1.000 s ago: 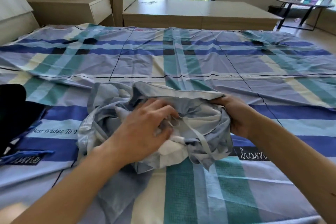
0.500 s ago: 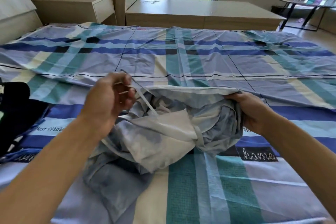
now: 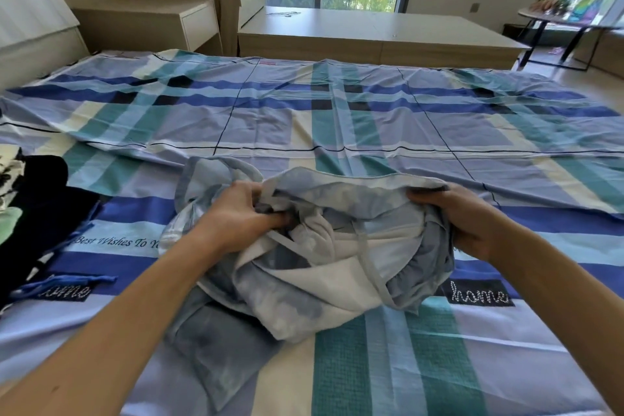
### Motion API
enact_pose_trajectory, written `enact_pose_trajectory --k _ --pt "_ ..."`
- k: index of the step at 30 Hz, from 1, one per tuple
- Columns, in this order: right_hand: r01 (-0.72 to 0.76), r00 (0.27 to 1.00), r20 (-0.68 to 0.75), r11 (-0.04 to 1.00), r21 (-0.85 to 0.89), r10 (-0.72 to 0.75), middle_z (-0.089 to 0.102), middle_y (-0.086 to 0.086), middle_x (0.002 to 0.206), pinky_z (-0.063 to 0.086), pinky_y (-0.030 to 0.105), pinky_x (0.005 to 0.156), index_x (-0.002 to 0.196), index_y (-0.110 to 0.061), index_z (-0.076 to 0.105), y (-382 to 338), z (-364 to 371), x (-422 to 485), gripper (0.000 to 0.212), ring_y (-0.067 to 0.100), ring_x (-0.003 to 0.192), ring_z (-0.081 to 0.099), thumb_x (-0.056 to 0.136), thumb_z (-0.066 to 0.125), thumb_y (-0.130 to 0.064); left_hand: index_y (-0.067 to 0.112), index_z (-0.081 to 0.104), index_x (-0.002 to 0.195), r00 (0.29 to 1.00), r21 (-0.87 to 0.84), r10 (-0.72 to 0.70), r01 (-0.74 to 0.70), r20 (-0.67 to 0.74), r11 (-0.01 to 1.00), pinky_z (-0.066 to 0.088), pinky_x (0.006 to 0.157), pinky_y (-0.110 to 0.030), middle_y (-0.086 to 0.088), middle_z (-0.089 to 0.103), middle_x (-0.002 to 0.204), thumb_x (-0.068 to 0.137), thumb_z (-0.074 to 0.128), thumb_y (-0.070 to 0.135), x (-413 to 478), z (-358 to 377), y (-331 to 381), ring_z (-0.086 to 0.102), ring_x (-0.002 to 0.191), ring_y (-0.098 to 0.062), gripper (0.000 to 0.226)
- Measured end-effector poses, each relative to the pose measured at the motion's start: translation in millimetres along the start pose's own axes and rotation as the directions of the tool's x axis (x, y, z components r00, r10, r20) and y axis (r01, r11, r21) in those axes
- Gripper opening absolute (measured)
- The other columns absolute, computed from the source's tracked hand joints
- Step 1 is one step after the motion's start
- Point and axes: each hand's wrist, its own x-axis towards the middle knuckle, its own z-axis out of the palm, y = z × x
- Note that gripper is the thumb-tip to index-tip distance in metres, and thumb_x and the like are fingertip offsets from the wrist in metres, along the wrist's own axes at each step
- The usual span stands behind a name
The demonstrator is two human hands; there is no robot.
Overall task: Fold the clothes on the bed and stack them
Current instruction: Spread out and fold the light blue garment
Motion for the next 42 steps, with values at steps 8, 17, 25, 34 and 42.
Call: enact_pose_trajectory --k 8,17,25,34,42 --pt "0.061 0.994 -0.090 0.995 -0.076 -0.068 0.071 0.010 0.085 0.057 0.023 0.052 0.106 -0.011 0.067 -25 -22 -9 0.016 0.015 0.059 0.069 0.092 0.061 -0.007 0.018 0.074 0.099 0.975 -0.559 -0.221 0.180 -0.006 0.810 0.058 0.077 -0.034 -0.007 0.078 0.097 0.096 0.058 0.017 -5 -27 24 0.072 0.084 -0.021 0.016" --pt "0.052 0.871 0.393 0.850 0.524 -0.296 0.052 0.028 0.141 0.022 0.041 0.122 0.140 0.005 0.049 -38 -36 -31 0.048 0.035 0.136 0.047 0.103 0.028 -0.017 0.012 0.077 0.092 0.984 -0.942 -0.017 0.173 0.175 0.287 0.061 0.078 -0.033 -0.005 0.076 0.092 0.082 0.054 0.027 -14 -46 33 0.073 0.081 -0.019 0.029" --pt "0.278 0.831 0.469 0.953 0.119 -0.301 0.062 0.020 0.131 0.060 0.037 0.075 0.144 -0.017 0.043 -3 -16 -9 0.084 0.029 0.096 0.069 0.072 0.079 0.006 0.015 0.055 0.129 0.993 0.074 0.029 -0.038 0.118 0.997 0.039 0.081 -0.006 0.006 0.063 0.113 0.095 0.062 0.003 -6 13 8 0.062 0.106 -0.004 0.037" --pt "0.579 0.815 0.426 0.529 -0.621 -0.393 0.055 -0.025 0.118 0.056 0.023 0.076 0.152 -0.042 0.023 33 27 -3 0.100 -0.010 0.088 0.060 0.080 0.080 -0.003 0.031 0.062 0.106 0.957 -0.190 -0.159 0.208 0.243 0.960 0.048 0.073 -0.017 0.012 0.065 0.101 0.101 0.056 0.029 11 30 3 0.061 0.091 -0.004 0.009" --pt "0.567 0.814 0.447 0.671 -0.478 -0.370 0.066 -0.003 0.113 0.052 0.029 0.081 0.146 -0.035 0.040 58 53 1 0.072 0.003 0.090 0.058 0.086 0.068 -0.006 0.018 0.062 0.090 0.987 -0.003 0.134 -0.134 0.093 0.991 0.037 0.066 -0.004 0.013 0.053 0.082 0.098 0.053 0.003 16 52 3 0.050 0.082 -0.006 0.018"
